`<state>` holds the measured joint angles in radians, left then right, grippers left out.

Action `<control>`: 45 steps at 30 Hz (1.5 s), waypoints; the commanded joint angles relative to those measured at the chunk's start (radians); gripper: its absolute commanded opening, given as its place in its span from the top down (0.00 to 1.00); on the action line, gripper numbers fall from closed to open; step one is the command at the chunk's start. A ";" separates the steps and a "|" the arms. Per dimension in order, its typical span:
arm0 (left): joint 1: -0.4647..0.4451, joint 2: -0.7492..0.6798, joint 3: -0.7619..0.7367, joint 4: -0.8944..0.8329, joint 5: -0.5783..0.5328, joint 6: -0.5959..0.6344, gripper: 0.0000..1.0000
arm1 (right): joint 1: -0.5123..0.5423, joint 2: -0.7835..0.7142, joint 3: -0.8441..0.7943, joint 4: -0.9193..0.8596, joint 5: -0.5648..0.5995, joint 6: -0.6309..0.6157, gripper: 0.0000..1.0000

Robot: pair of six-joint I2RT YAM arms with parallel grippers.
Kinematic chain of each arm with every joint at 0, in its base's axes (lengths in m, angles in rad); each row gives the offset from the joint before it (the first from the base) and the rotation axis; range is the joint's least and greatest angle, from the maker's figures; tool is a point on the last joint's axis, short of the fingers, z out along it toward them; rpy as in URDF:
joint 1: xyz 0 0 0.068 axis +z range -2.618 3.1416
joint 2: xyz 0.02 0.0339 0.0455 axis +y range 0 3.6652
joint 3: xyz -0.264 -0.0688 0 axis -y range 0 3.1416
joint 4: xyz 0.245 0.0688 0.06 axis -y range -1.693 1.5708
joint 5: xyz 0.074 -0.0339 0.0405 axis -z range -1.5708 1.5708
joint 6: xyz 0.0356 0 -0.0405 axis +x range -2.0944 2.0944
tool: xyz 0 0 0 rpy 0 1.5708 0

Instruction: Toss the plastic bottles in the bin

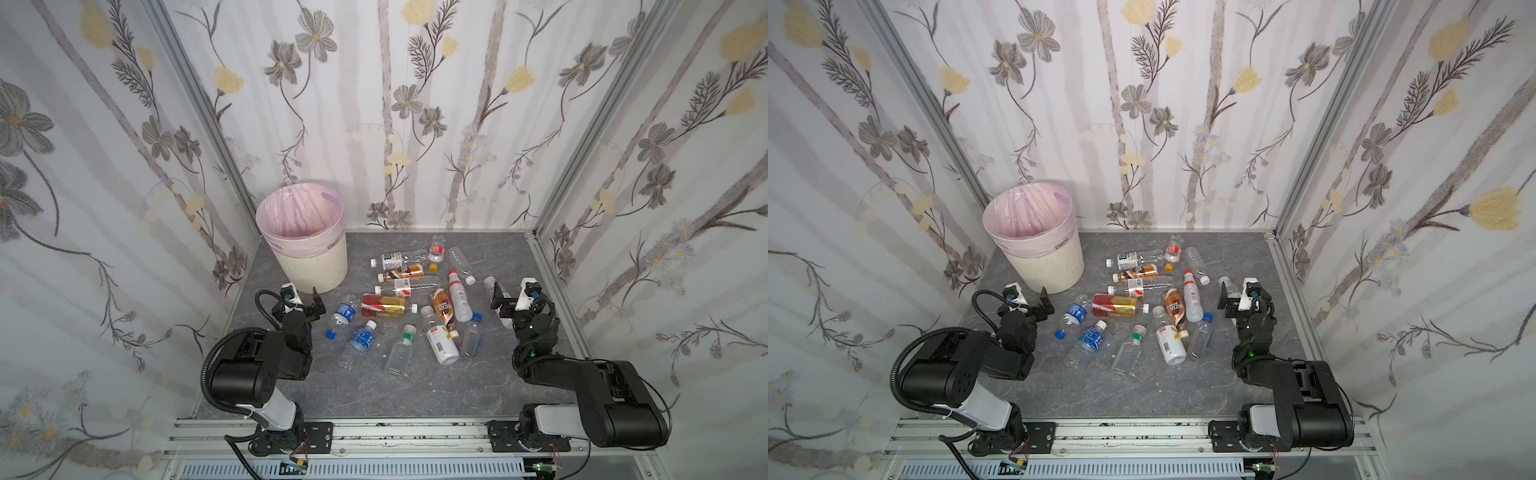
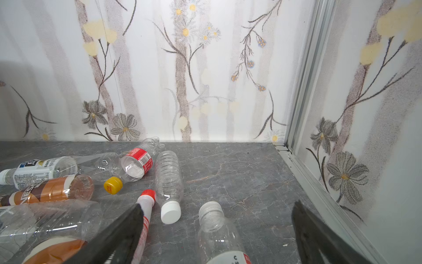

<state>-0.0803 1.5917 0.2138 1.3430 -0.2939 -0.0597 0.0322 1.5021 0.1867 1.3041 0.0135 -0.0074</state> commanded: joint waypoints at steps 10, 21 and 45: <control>0.001 0.001 0.004 0.046 0.003 0.000 0.00 | -0.006 0.006 0.021 -0.009 0.023 0.020 0.00; 0.006 0.001 0.006 0.046 0.006 -0.006 0.00 | -0.006 0.006 0.017 -0.001 0.026 0.019 0.00; -0.048 -0.193 -0.076 0.047 -0.105 0.028 0.00 | 0.006 -0.168 -0.018 -0.092 0.235 0.082 0.00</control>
<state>-0.1181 1.4437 0.1551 1.3430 -0.3424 -0.0521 0.0338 1.3758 0.1715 1.2469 0.1326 0.0307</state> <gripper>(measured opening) 0.997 0.996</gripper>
